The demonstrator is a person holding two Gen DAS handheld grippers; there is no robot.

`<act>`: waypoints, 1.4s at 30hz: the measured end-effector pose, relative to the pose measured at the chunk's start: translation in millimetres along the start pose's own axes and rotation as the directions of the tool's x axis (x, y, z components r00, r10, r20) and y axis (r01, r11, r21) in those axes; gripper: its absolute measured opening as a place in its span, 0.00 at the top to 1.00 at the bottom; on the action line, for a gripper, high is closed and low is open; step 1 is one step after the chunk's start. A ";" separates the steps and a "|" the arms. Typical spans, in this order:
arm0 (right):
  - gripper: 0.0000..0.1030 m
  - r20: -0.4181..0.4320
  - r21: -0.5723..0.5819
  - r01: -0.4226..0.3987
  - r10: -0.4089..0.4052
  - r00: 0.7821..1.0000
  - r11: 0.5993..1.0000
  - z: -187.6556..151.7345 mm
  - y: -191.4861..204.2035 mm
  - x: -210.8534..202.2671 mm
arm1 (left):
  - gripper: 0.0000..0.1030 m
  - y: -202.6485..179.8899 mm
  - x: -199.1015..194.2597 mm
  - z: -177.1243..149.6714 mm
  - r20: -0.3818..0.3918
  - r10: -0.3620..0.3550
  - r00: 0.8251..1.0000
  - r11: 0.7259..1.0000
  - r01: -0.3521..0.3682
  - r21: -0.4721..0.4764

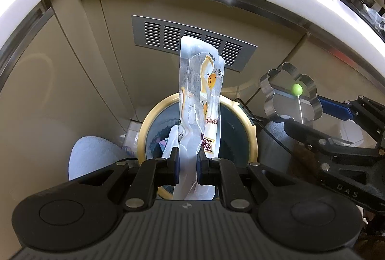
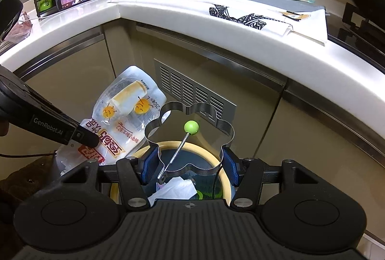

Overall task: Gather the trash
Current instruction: 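Carry the pouch and egg ring with both tools down over the bin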

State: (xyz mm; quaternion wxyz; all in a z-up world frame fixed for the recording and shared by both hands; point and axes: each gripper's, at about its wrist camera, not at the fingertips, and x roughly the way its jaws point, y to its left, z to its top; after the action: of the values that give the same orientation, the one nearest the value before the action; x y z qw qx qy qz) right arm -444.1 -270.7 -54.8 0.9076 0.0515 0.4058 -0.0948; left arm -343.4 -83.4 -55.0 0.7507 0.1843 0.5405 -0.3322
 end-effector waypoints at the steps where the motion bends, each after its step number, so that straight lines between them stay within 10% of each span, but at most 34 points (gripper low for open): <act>1: 0.42 -0.003 0.004 0.000 0.000 1.000 1.000 0.3 -0.4 0.9 | 0.86 -0.1 1.4 0.4 -0.003 -0.001 1.000 1.000 0.001 0.002; 42: 0.42 -0.037 0.008 -0.015 0.015 0.999 1.000 0.7 -3.3 17.2 | 0.86 -9.1 28.8 7.3 -0.080 0.007 0.997 0.997 -0.001 0.076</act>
State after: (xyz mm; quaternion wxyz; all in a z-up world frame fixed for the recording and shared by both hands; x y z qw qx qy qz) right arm -433.1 -276.2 -67.2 0.9004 0.0599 0.4218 -0.0888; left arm -339.1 -103.1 -78.6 0.7214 0.2270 0.5568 -0.3435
